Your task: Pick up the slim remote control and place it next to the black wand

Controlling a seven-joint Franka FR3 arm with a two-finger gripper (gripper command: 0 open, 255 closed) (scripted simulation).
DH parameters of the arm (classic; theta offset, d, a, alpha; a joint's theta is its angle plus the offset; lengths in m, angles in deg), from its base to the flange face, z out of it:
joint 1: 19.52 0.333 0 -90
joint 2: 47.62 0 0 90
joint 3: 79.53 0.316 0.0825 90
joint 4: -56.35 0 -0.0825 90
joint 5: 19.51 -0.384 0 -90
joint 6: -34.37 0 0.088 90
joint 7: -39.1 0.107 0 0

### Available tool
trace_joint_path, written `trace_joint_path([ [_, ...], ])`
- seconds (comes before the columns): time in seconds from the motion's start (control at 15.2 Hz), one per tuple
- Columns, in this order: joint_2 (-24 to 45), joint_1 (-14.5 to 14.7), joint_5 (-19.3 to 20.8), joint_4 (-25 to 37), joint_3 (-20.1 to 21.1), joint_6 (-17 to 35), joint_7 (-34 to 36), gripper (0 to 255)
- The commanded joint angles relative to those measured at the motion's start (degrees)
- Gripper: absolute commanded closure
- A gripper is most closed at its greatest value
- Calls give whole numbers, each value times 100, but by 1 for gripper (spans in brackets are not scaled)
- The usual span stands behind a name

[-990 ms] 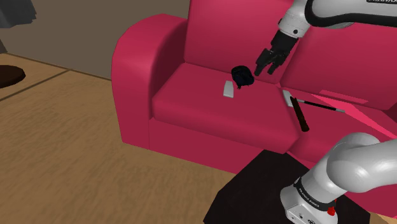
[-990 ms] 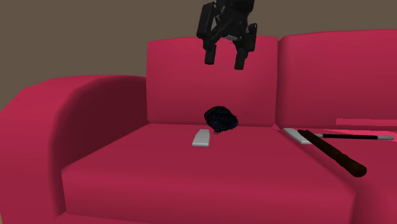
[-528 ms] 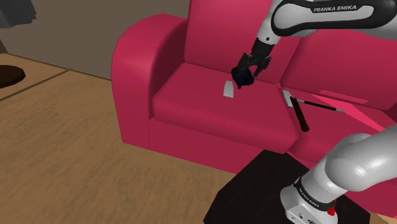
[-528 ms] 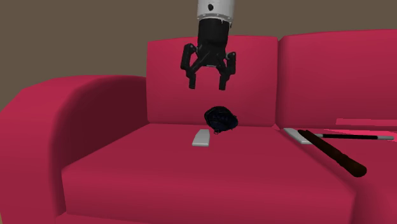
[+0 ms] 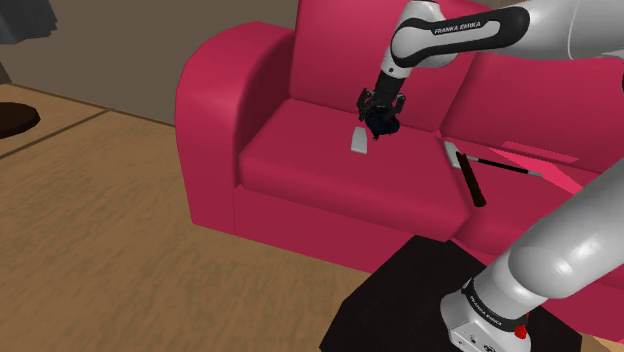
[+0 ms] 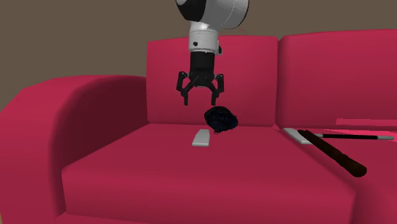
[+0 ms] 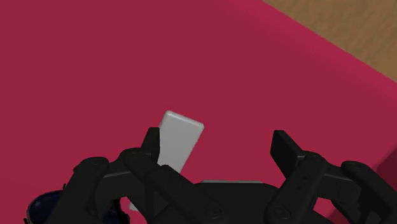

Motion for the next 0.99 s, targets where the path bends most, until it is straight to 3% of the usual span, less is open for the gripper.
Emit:
trace_joint_path([
  [0.0, 424, -52, 1, 283, -43, 89, 201, 0],
  [0.92, 3331, -529, -279, 2911, -482, -35, 1232, 0],
])
